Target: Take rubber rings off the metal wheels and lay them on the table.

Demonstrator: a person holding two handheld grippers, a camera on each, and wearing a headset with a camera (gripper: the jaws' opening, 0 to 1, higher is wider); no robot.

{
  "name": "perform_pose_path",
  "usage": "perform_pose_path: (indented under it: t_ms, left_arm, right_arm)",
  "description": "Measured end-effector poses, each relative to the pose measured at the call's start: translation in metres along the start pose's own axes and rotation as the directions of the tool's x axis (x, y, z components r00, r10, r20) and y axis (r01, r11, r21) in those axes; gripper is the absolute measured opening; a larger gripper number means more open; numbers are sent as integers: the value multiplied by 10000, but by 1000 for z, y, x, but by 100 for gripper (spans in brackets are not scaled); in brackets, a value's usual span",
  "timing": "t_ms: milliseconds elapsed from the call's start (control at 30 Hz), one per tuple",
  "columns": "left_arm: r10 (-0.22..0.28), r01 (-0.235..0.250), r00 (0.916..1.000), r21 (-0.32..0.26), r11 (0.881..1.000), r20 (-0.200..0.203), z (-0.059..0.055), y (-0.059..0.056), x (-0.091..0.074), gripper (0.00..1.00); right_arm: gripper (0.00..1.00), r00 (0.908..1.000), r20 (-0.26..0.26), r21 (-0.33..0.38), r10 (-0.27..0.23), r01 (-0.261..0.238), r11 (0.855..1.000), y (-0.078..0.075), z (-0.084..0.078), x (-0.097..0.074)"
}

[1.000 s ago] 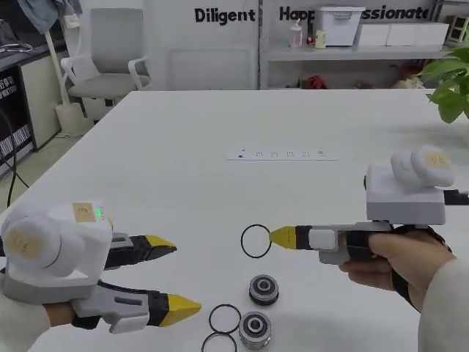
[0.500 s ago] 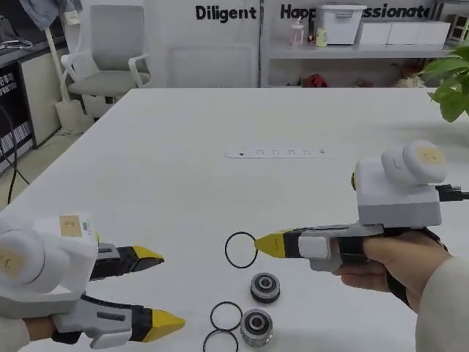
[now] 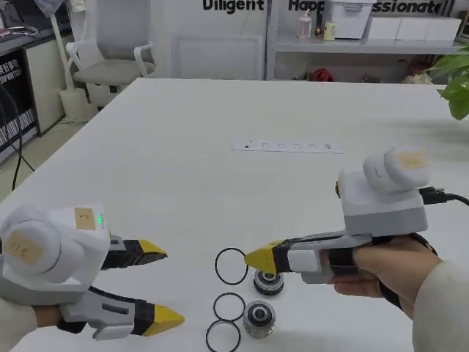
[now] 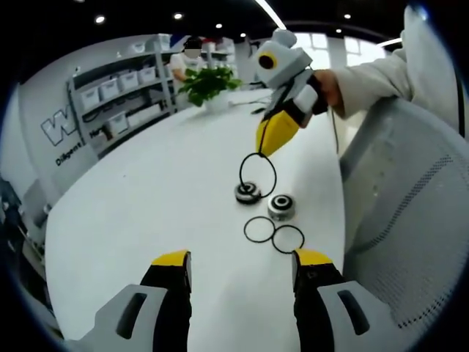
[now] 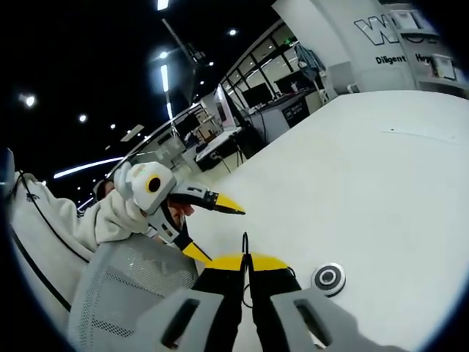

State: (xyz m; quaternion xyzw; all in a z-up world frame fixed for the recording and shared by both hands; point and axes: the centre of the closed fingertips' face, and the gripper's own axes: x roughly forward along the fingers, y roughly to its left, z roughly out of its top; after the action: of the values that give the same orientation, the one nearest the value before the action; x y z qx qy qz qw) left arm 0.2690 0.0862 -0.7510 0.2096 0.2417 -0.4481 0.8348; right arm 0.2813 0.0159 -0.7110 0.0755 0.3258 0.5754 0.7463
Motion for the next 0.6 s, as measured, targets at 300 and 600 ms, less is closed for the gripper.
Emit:
perform_pose_path:
  t_ms: [300, 600]
  left_arm:
    - [-83, 84, 9999, 13, 10000, -100, -2, -2, 1, 56]
    - [-288, 292, 9992, 135, 9995, -264, -5, -6, 3, 56]
  right_arm:
    - [0, 9967, -791, -253, 157, -178, 9995, 5, -19, 13]
    - [0, 9899, -1391, -234, 269, -304, 9993, 8, -37, 24]
